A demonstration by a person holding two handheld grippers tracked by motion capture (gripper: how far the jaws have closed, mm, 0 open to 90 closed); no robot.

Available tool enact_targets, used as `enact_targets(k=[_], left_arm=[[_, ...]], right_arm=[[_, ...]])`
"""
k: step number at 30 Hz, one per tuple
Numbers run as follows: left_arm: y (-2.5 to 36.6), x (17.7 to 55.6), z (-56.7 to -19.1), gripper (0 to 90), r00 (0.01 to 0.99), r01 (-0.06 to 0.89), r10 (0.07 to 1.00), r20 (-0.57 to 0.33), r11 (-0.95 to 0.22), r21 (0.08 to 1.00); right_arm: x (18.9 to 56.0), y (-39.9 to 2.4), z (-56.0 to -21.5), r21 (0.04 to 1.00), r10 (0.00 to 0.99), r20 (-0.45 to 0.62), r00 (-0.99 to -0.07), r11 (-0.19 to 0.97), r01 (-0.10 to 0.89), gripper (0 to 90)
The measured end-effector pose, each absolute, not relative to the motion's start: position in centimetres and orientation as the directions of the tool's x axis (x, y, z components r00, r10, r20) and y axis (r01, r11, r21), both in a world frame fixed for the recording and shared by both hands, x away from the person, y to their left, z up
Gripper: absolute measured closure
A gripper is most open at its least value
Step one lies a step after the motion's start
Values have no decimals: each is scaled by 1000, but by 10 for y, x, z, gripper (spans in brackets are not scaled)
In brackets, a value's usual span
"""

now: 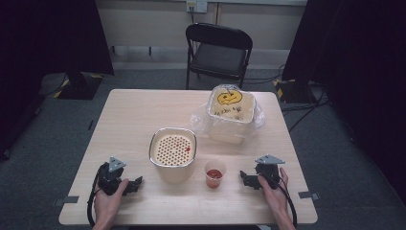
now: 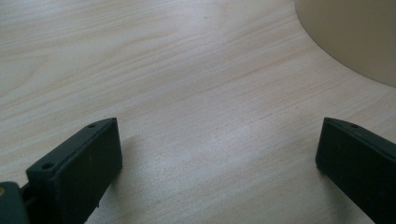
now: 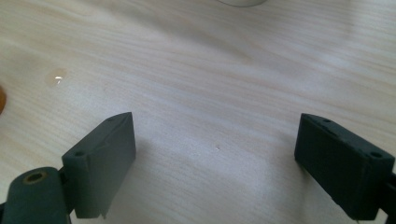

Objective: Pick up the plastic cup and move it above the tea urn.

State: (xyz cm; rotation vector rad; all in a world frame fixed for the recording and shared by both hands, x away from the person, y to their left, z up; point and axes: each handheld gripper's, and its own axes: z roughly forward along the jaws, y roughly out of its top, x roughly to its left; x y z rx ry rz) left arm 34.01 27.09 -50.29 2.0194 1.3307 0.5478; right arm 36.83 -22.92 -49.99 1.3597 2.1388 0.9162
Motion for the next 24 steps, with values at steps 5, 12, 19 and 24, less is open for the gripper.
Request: enact_targets(k=[5, 12, 19, 24], left_arm=[[271, 340, -503, 0, 398, 646, 918, -8, -273, 712], [271, 340, -503, 0, 396, 646, 918, -8, -273, 713], [271, 340, -503, 0, 396, 646, 918, -8, -272, 713], [271, 340, -503, 0, 396, 646, 918, -7, -273, 713]], right_arm=[[368, -229, -500, 731, 912, -18, -409, 291, 617, 118], [361, -225, -495, 725, 897, 6, -443, 301, 620, 157], [348, -221, -490, 713, 858, 57, -510, 322, 622, 149], [342, -213, -488, 709, 827, 83, -556, 343, 616, 149]])
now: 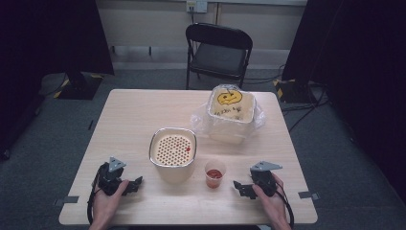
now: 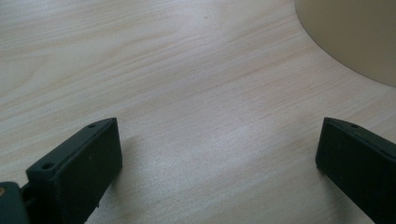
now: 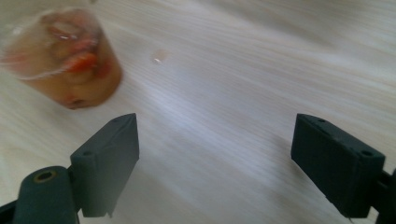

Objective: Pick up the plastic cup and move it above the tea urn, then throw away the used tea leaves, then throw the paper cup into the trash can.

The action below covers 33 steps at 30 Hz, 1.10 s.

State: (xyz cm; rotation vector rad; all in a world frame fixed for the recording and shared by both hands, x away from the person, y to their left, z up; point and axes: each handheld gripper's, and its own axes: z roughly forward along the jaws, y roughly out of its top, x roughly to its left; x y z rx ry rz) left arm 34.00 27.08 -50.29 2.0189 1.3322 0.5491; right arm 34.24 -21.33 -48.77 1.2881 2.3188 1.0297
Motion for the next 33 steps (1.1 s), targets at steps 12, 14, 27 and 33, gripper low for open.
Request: enact_targets(k=[12, 14, 27, 33], left_arm=[[271, 340, -503, 0, 397, 646, 918, -8, -273, 713], [271, 340, -503, 0, 396, 646, 918, -8, -273, 713], [271, 340, -503, 0, 396, 646, 918, -8, -273, 713], [271, 340, -503, 0, 396, 646, 918, -8, -273, 713]], right_arm=[[332, -175, -488, 716, 731, 86, -677, 427, 552, 157], [332, -169, -486, 723, 721, 91, -687, 427, 544, 159], [346, -148, -474, 780, 672, 115, -731, 395, 485, 159], [356, -138, -478, 800, 645, 154, -748, 363, 478, 200]])
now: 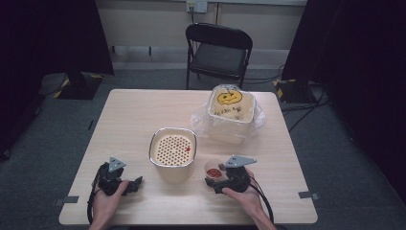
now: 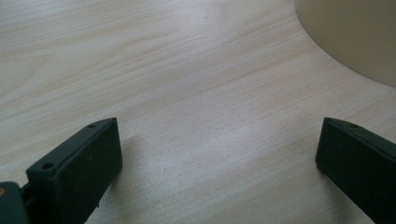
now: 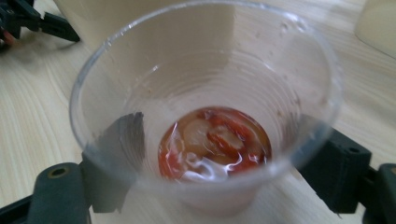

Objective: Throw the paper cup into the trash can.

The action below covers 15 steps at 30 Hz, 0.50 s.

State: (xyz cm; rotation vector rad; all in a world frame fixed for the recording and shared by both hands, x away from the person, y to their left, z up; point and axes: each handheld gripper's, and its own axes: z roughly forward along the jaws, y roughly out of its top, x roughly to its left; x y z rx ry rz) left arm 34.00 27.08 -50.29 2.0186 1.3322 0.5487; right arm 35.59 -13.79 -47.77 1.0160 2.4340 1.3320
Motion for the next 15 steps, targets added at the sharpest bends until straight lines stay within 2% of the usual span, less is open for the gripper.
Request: enact_targets(k=[2, 4, 9, 15], left_arm=[[271, 340, -503, 0, 397, 646, 918, -8, -274, 713], [271, 340, -503, 0, 396, 646, 918, -8, -273, 713], [271, 340, -503, 0, 397, 646, 918, -7, -274, 713], [271, 340, -503, 0, 397, 646, 918, -8, -274, 712]], right_arm=[[359, -135, -478, 806, 640, 144, -755, 366, 464, 214], [364, -131, -479, 812, 636, 159, -755, 350, 466, 272], [368, -123, -479, 817, 633, 109, -767, 383, 432, 358], [370, -127, -477, 815, 644, 109, -757, 379, 439, 396]])
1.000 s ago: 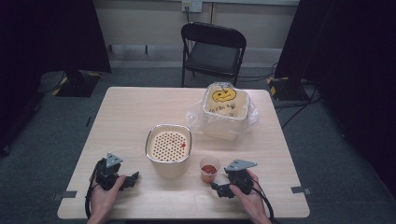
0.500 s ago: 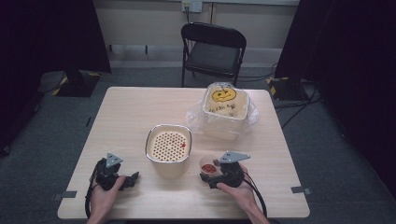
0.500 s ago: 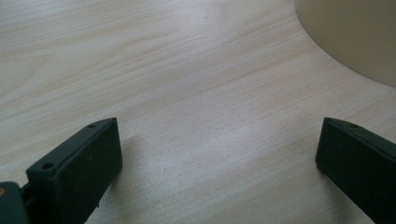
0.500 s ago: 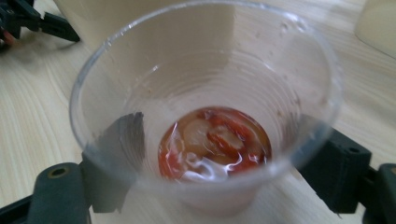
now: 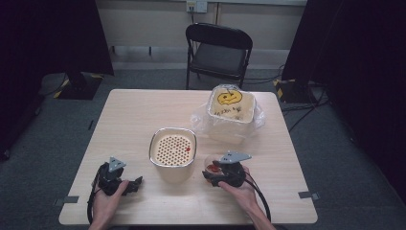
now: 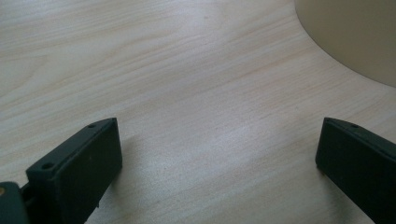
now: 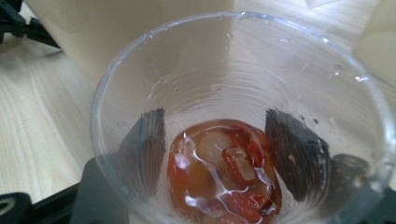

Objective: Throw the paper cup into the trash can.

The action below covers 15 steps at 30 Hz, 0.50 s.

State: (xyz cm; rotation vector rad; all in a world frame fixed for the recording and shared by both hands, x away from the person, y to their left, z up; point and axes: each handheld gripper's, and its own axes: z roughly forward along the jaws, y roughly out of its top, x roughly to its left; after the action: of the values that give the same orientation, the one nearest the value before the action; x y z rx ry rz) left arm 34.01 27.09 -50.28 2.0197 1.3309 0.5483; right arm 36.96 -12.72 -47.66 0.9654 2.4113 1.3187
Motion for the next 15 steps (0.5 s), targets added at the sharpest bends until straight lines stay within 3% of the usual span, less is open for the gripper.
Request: enact_targets(k=[15], left_arm=[[271, 340, -503, 0, 399, 646, 917, -8, -275, 712]], right_arm=[[372, -136, -453, 825, 672, 91, -735, 362, 433, 401]])
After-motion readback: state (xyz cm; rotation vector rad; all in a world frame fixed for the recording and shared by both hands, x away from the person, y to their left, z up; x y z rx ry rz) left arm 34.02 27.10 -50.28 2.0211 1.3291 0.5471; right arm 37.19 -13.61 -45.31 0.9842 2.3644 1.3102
